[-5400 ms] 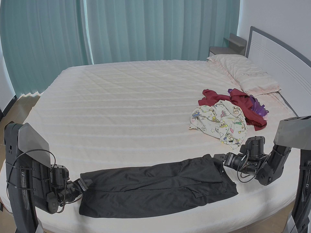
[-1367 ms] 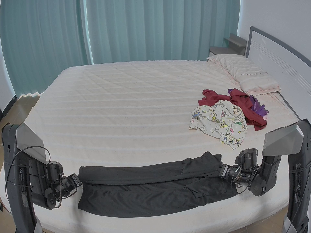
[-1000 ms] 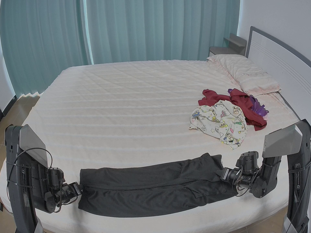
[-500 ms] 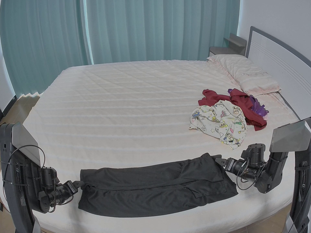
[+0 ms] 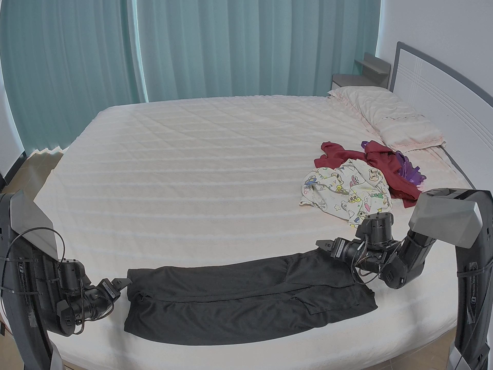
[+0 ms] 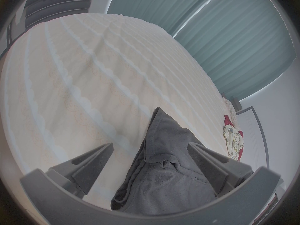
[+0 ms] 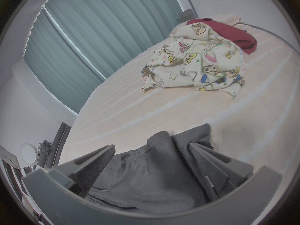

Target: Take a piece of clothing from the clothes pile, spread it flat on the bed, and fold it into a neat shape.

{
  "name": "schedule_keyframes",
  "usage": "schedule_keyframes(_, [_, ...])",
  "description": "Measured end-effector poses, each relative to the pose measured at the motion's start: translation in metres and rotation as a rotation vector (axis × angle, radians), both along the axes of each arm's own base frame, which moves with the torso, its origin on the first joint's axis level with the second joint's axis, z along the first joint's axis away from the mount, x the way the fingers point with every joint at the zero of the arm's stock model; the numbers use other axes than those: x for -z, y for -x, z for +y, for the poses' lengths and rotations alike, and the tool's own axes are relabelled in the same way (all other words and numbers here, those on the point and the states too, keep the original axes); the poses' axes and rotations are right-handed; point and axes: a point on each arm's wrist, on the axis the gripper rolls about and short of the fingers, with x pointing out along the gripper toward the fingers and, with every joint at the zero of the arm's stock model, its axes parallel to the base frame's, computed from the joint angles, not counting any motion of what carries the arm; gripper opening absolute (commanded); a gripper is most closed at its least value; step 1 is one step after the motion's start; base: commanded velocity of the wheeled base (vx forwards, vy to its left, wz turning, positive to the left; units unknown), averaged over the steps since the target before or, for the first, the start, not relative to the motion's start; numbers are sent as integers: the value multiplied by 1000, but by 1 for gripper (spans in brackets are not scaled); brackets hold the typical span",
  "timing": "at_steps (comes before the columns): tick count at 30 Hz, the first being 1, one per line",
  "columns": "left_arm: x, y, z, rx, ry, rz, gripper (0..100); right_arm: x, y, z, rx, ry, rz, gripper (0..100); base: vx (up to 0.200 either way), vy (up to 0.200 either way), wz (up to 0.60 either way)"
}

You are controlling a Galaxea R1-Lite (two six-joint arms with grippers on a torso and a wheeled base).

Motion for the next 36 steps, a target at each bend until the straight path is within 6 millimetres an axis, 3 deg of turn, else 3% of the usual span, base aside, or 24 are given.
schedule_keyframes(3, [0,0,0,-1,1,-1,100,10,-4,4,-12,5,17,100,0,0,0])
schedule_keyframes(4, [-1,0,0,-1,1,-2,100,13,-5,5,-14,6,20,0,0,0,0])
schedule_keyframes(12, [-1,0,0,1,0,-1,100,19,-7,2,-1,5,25,0,0,0,0])
schedule_keyframes(30, [-1,0,0,0,-1,-1,100,14,8,-17,43,22,61,0,0,0,0])
schedule_keyframes(31, [-1,0,0,0,-1,-2,100,14,8,-17,42,24,64,100,0,0,0])
schedule_keyframes(36, [-1,0,0,0,-1,-2,100,14,9,-17,42,24,64,100,0,0,0])
